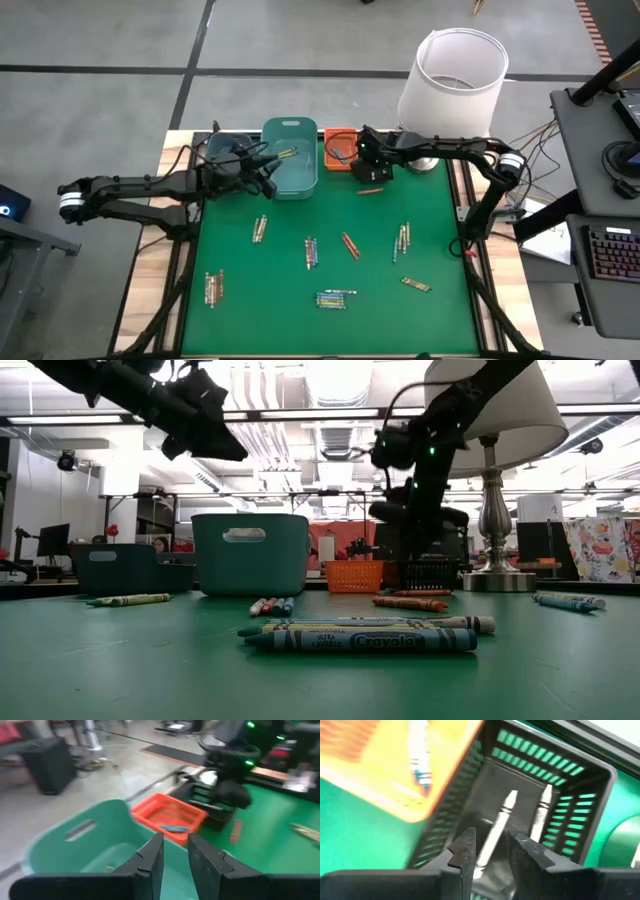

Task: Sort crayons
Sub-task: Put the orange crayon into the blue bin

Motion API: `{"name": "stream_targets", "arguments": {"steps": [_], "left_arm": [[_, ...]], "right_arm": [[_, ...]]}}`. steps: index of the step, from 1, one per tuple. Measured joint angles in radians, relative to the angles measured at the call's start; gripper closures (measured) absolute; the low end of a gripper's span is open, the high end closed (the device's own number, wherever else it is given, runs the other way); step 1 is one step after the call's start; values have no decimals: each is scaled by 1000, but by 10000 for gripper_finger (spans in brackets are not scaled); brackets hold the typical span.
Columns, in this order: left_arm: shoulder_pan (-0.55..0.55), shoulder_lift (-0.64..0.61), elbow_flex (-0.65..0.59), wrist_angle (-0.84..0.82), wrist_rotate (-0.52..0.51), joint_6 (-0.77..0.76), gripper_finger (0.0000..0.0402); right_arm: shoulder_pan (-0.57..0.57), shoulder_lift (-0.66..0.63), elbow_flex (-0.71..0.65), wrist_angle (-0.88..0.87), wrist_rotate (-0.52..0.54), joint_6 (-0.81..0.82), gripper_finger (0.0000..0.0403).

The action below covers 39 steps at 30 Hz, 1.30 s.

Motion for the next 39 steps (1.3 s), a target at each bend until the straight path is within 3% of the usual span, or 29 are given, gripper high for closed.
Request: {"name": "stream_targets", "arguments": {"steps": [6, 12, 17, 22, 28, 39], "left_arm": [[-94, 3, 88, -146, 40, -67, 331], [-211, 7, 236, -494, 45, -230, 331], [-273, 7, 360, -874, 89, -454, 331], [-300, 7, 395, -1104, 198, -802, 331], [-456, 8, 335, -1171, 346, -1134, 331], [-852, 42, 201, -1158, 235, -1742, 331]], "right_arm": [[87, -81, 0, 1, 7, -9, 316], [195, -136, 1, 16, 9, -56, 325], [280, -150, 1, 63, 10, -86, 323], [338, -152, 1, 123, 12, -121, 328], [382, -152, 1, 135, 40, -133, 324], [422, -152, 1, 136, 62, -146, 329]]}}
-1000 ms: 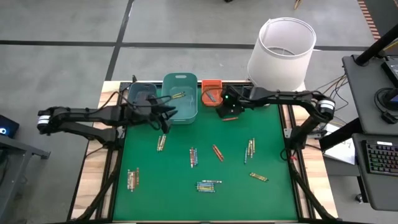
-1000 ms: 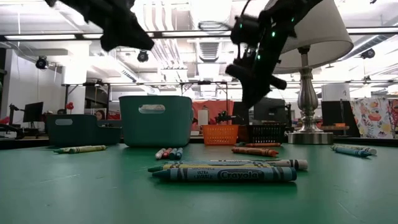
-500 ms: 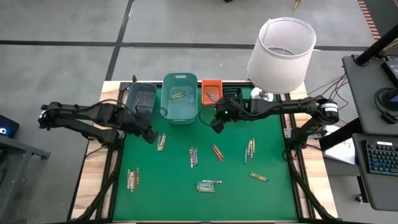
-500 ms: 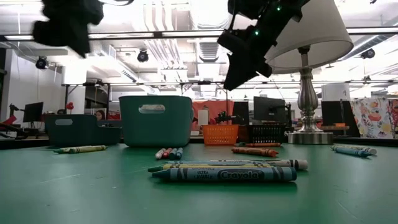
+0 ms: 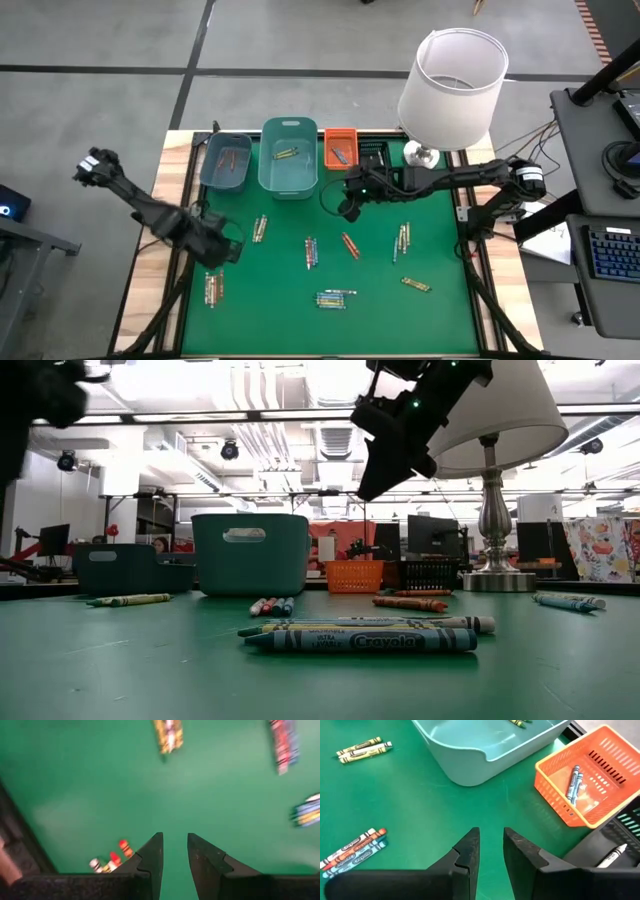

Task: Sort crayons
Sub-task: Put the orange crayon into the blue bin

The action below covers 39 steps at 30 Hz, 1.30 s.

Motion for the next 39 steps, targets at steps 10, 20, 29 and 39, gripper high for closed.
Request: {"name": "stream_targets", "arguments": {"steps": [10, 20, 29, 39], "left_arm": [[-111, 222, -7, 8, 78, -181, 331], [-140, 423, 34, 34, 128, -146, 330], [-145, 498, 32, 34, 127, -141, 288], [-160, 582, 30, 58, 127, -160, 271]], "right_arm": [[33, 0, 0, 21, 0, 1, 335], [72, 0, 0, 24, 0, 1, 335], [78, 0, -2, 38, 1, 9, 335], [87, 0, -22, 48, 2, 17, 335]]}}
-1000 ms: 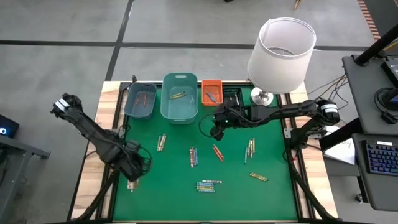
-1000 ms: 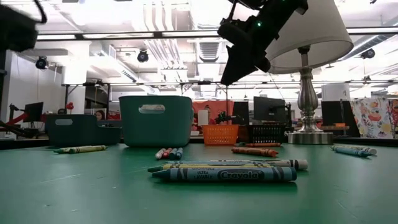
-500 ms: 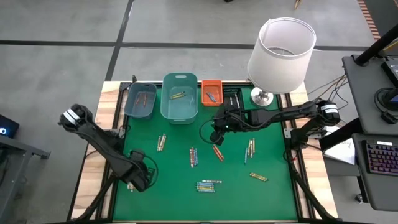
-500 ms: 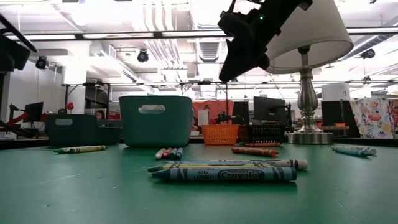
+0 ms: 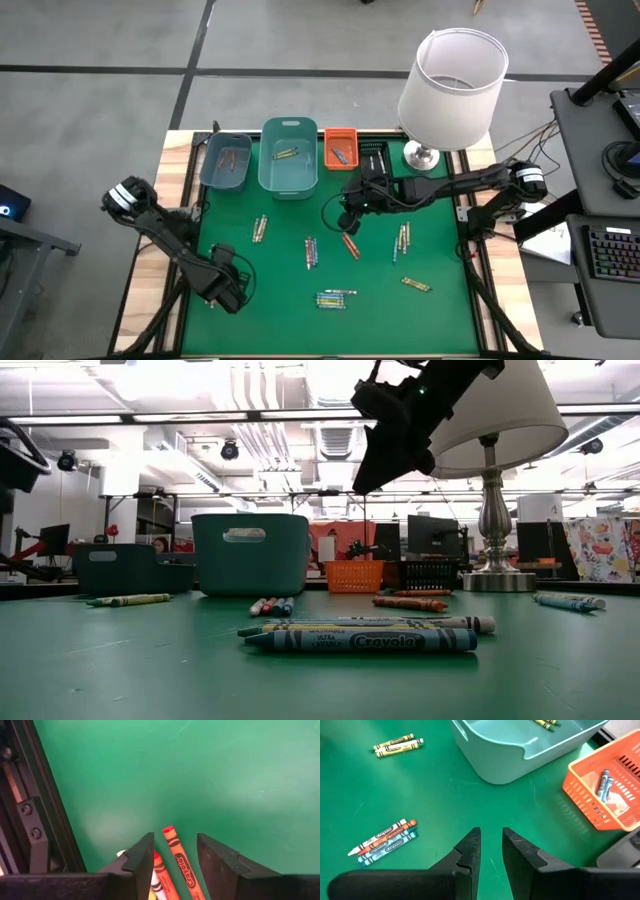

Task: Sort crayons
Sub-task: Put the orange crayon into the blue bin

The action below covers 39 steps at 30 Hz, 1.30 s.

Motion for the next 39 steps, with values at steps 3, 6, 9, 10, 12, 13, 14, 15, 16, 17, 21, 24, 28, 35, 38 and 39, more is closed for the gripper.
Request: {"name": "stream_targets", "arguments": {"steps": [3, 6, 9, 10, 12, 13, 14, 15, 16, 17, 21, 24, 28, 35, 38, 39], "left_arm": [[-4, 26, 0, 12, 1, -2, 273], [-9, 40, 0, 29, 1, -5, 274], [-11, 52, 0, 43, 1, -7, 274], [-13, 55, 0, 45, 1, -9, 274], [-15, 62, 2, 46, 0, -23, 275], [-16, 65, 2, 46, -1, -29, 277], [-17, 67, 3, 47, -2, -32, 279], [-17, 68, 3, 48, -3, -32, 283], [-17, 68, 3, 49, -6, -32, 288], [-17, 68, 3, 51, -11, -32, 293], [-18, 70, 6, 57, -26, -33, 323], [-18, 70, 6, 63, -40, -35, 346], [-18, 70, 6, 69, -62, -43, 375], [-18, 70, 6, 66, -86, -58, 396], [-18, 65, 4, 66, -98, -58, 397], [-18, 60, 3, 67, -107, -57, 398]], "right_arm": [[2, 0, -12, 5, 0, 3, 335], [3, 0, -28, 38, 1, 3, 335], [2, 0, -37, 51, 0, 3, 335], [2, 0, -38, 51, 0, 3, 335], [2, 0, -38, 52, 0, 3, 335], [2, 0, -38, 53, 0, 3, 335], [2, 0, -38, 54, 0, 3, 335], [2, 0, -38, 58, 0, 3, 335], [2, 0, -38, 62, 0, 3, 335], [3, 0, -40, 68, 0, 3, 335], [4, 0, -40, 73, 0, 3, 335], [4, 0, -40, 73, -1, 3, 335], [4, 0, -40, 73, -1, 3, 335], [4, 0, -40, 73, -1, 0, 335], [4, 0, -40, 73, -1, 0, 335], [4, 0, -40, 73, -1, 0, 335]]}}
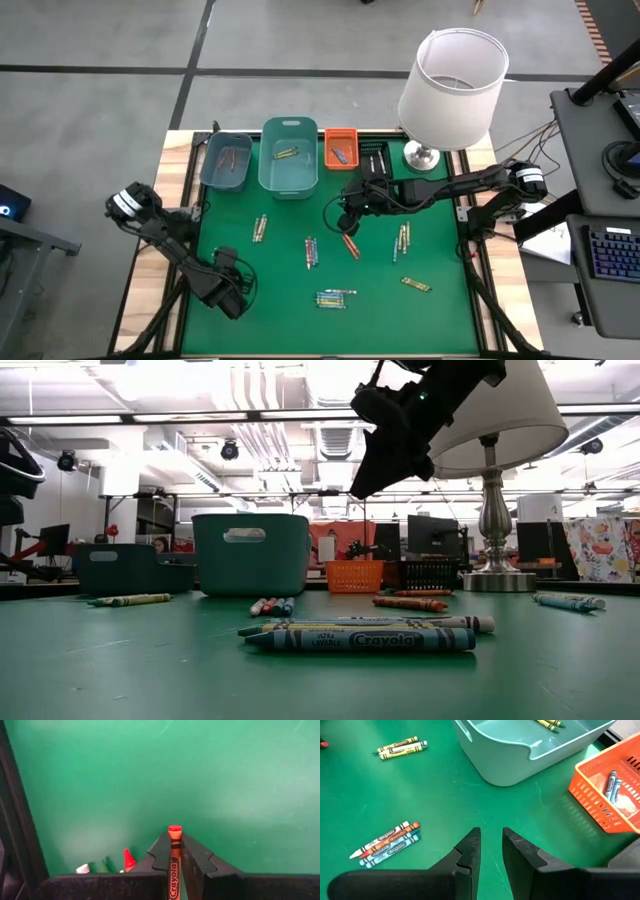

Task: Sort crayons
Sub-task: Put the orange crayon into the blue bin

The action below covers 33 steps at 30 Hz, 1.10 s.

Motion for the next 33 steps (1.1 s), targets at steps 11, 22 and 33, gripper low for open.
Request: {"name": "stream_targets", "arguments": {"steps": [11, 22, 33], "left_arm": [[36, -199, 4, -31, -312, 88, 400], [409, -506, 4, -44, -574, 727, 400], [998, -708, 4, 165, -582, 1491, 400]], "right_arm": [[0, 0, 0, 0, -1, 2, 335], [0, 0, 0, 21, -1, -34, 335], [-1, 0, 0, 26, 0, -35, 335]]}}
